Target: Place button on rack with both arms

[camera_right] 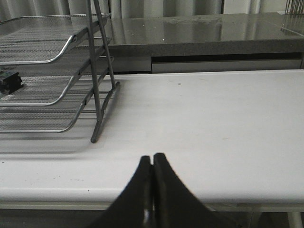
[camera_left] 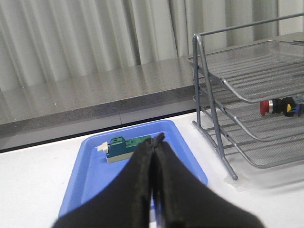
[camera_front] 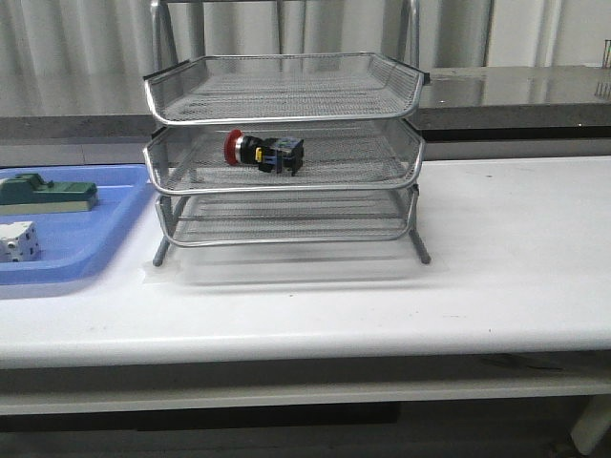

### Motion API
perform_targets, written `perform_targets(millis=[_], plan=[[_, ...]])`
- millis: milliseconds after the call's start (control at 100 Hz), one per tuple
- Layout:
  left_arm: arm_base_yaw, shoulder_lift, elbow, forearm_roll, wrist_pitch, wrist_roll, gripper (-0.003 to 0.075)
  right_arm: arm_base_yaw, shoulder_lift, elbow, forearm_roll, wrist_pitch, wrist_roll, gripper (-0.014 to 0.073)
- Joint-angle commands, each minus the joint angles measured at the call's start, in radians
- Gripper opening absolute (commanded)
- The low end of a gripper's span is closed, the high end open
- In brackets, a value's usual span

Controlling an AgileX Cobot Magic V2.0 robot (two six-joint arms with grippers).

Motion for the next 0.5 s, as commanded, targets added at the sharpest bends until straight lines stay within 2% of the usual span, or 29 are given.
perform_targets(millis=[0, 240, 490], plan=[[0.003, 0.005, 0.026, 0.016, -0.135, -0.04, -0.0021, -0.005, -0.02, -0.019, -0.01, -0.079, -0.002, -0.006], [0.005, -0.036, 0.125, 0.016, -0.149, -0.04, -0.0021, -0.005, -0.02, -0.019, -0.01, -0.079, -0.002, -0.006], [0.037, -0.092, 0.154, -0.016, -0.148, -0.04, -0.0021, -0.005, -0.02, -0.019, -0.01, -0.079, -0.002, -0.006]])
